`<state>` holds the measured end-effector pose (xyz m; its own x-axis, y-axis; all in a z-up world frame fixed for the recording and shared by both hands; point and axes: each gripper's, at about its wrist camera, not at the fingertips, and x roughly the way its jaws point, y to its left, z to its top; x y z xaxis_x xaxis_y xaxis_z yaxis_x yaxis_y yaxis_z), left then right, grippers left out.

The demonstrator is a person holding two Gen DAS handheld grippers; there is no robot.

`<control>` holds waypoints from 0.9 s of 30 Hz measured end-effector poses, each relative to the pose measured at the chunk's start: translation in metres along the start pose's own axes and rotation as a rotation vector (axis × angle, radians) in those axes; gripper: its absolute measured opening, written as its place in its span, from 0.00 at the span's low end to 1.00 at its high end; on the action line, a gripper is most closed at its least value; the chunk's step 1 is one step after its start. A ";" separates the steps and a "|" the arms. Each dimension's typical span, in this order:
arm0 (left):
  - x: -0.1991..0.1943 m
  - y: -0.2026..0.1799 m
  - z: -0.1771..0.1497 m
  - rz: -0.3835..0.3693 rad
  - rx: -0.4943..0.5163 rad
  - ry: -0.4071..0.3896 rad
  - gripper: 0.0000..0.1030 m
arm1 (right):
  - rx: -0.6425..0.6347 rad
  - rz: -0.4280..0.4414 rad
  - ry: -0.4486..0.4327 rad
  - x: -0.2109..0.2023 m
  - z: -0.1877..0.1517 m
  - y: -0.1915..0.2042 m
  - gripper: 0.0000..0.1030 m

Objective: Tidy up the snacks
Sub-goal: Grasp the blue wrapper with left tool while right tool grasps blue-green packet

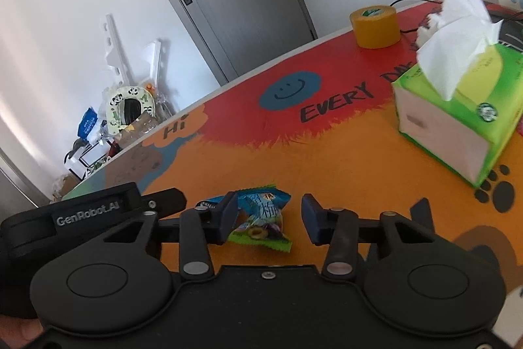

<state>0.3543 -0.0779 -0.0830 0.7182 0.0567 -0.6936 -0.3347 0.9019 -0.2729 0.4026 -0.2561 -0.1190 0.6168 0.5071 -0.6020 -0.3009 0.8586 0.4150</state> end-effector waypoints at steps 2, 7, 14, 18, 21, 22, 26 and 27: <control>0.007 -0.002 0.002 0.000 -0.008 0.008 0.67 | -0.002 -0.005 0.014 0.007 -0.001 0.000 0.41; 0.021 -0.007 0.006 0.004 -0.022 0.022 0.67 | -0.009 -0.003 0.038 0.017 -0.007 -0.002 0.33; 0.036 -0.012 0.000 0.017 -0.031 0.045 0.67 | 0.002 -0.032 0.012 0.002 -0.013 -0.007 0.24; 0.036 -0.015 -0.006 0.021 0.004 0.036 0.67 | 0.024 -0.049 -0.008 -0.006 -0.019 -0.013 0.24; 0.035 -0.018 -0.011 0.025 0.023 0.029 0.64 | 0.030 -0.068 -0.018 -0.012 -0.024 -0.012 0.24; 0.034 -0.019 -0.012 0.025 0.034 0.028 0.60 | 0.034 -0.072 -0.021 -0.013 -0.025 -0.011 0.23; 0.028 -0.017 -0.020 0.023 0.067 0.019 0.42 | 0.059 -0.080 -0.034 -0.024 -0.036 -0.012 0.22; 0.026 -0.015 -0.022 0.015 0.066 0.018 0.41 | 0.068 -0.079 -0.036 -0.024 -0.037 -0.011 0.22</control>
<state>0.3645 -0.0997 -0.1114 0.7022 0.0629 -0.7092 -0.3040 0.9272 -0.2188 0.3640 -0.2754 -0.1344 0.6632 0.4338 -0.6100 -0.2012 0.8883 0.4129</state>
